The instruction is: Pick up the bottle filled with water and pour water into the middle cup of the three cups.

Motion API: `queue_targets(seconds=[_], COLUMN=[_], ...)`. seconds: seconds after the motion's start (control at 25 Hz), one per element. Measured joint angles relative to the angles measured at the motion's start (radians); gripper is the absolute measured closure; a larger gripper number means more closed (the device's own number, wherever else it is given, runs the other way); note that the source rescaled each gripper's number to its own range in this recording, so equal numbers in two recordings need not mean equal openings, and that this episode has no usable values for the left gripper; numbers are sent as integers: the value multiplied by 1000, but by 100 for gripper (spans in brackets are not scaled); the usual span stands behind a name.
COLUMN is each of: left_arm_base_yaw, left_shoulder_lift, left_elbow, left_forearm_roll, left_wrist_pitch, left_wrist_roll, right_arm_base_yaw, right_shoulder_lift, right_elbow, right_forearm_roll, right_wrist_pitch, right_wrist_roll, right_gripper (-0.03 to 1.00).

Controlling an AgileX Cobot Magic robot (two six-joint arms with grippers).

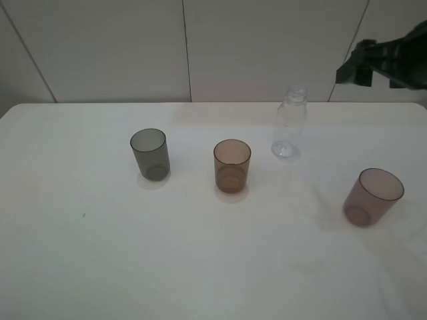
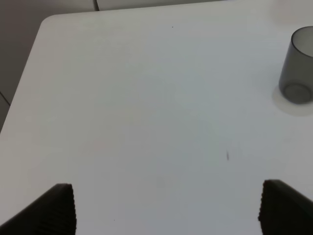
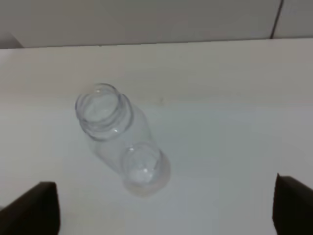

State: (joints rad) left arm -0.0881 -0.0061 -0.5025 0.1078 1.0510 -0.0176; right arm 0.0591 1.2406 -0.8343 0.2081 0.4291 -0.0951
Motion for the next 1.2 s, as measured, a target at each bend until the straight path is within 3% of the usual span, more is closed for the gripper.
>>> queue_targets(seconds=[0.16,0.36,0.6,0.88,1.08,1.2], left_arm_base_yaw=[0,0,0,0,0,0], left_shoulder_lift=[0,0,0,0,0,0], left_elbow=[0,0,0,0,0,0], left_forearm_roll=[0,0,0,0,0,0], left_wrist_pitch=[0,0,0,0,0,0], left_wrist_roll=[0,0,0,0,0,0], right_arm_base_yaw=[-60,-70,-70,-70,-69,-68], right_shoulder_lift=[-159,-384,-635,-818,-923,-1023], right_elbow=[0,0,0,0,0,28], right_forearm_roll=[-4,-5,-28,-34,-99,-140], right_wrist_pitch=[149,282,385,440,607,632], right_wrist_roll=[-1,-1,-1,-1,-1,-1], right_gripper=[15,15,15,15,15,15])
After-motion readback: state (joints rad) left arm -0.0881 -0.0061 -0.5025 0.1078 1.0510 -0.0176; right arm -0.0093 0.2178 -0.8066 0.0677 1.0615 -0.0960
